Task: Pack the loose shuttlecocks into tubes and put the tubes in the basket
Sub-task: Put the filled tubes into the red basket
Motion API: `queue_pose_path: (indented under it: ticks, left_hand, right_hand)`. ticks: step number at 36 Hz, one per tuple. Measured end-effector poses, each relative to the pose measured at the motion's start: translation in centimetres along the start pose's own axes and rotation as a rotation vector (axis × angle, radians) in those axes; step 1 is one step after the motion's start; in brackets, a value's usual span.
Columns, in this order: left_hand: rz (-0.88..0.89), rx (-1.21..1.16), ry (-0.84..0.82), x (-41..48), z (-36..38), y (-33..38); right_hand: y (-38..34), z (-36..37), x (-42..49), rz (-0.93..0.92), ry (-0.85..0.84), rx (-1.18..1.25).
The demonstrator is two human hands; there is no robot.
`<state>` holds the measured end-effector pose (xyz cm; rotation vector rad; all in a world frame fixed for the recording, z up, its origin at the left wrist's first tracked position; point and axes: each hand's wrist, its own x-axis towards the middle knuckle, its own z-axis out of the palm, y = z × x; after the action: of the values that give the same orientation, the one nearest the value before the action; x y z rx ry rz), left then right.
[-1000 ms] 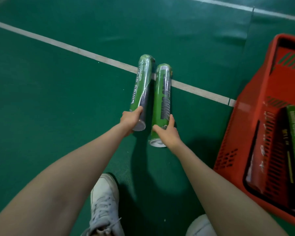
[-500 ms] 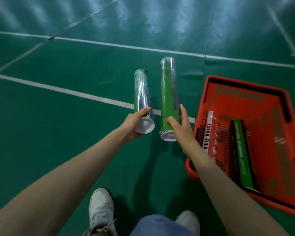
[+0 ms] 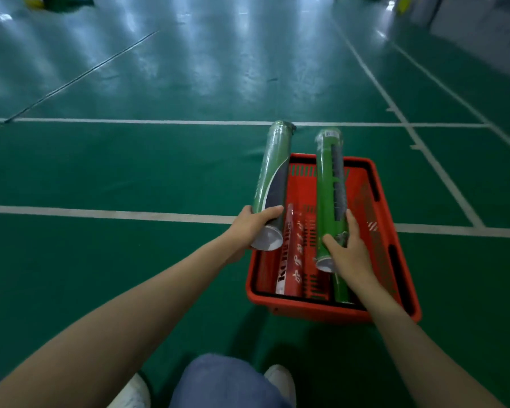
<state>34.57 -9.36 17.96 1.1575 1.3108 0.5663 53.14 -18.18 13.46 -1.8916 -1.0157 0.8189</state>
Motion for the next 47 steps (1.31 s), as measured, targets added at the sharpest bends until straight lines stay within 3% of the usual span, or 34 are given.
queue_pose_path:
  ticks: [5, 19, 27, 39, 43, 47]
  left_hand:
    - [0.019, 0.171, -0.031, 0.2, 2.4, -0.9]
    - [-0.119, 0.336, -0.058, 1.0, 5.3, -4.6]
    - [-0.174, 0.426, -0.064, 1.8, 6.0, -5.6]
    - [-0.212, 0.472, -0.048, 2.8, 7.7, -6.6]
    - [-0.225, 0.5, -0.067, 3.2, 8.4, -6.9]
    - [-0.242, 0.6, -0.119, 3.4, 9.2, -7.7]
  right_hand:
    - [3.4, -1.1, -0.1, 0.081, -0.039, -0.056]
    - [6.2, 2.1, 1.9, 0.28, -0.331, -0.34]
    - [6.8, 3.2, 2.8, 0.28, -0.308, -0.623]
    - [7.4, 3.4, 3.3, 0.233, -0.276, -0.855]
    - [7.5, 3.1, 3.7, 0.253, -0.219, -0.773]
    - [7.3, 2.9, 4.0, 0.134, -0.093, -0.644]
